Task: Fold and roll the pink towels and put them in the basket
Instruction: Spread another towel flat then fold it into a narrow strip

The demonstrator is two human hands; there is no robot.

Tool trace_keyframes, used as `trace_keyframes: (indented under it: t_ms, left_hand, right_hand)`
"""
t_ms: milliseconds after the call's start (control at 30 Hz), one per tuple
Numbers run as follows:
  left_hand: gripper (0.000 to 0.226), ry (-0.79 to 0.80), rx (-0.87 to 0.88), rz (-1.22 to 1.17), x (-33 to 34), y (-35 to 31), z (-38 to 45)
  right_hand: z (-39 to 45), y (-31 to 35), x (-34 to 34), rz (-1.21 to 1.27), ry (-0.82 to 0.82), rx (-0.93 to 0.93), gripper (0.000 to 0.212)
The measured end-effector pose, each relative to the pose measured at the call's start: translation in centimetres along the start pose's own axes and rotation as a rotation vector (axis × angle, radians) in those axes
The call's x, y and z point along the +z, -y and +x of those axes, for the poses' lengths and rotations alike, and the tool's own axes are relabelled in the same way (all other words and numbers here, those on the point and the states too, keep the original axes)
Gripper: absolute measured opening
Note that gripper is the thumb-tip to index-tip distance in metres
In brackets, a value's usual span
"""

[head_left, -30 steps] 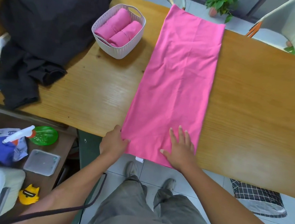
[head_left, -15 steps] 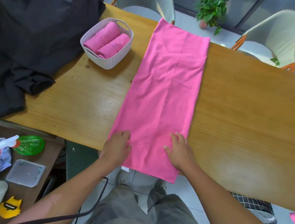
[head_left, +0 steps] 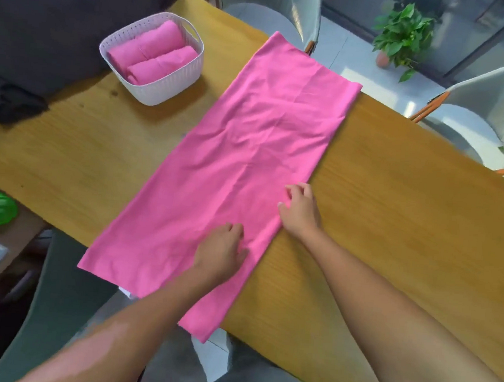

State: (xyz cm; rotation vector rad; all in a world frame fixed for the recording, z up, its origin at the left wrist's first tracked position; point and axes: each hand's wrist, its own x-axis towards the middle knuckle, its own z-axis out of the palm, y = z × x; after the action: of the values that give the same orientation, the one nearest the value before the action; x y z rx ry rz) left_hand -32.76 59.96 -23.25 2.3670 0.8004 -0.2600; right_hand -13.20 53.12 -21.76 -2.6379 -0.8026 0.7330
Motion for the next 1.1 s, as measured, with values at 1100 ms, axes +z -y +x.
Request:
trace_keyframes:
  t_ms: [1100]
  left_hand:
    - [0.006, -0.25, -0.259, -0.2, 2.9, -16.5, 7.2]
  right_hand:
    - [3.6, -7.9, -7.2, 0.229, -0.087, -0.254, 0.04]
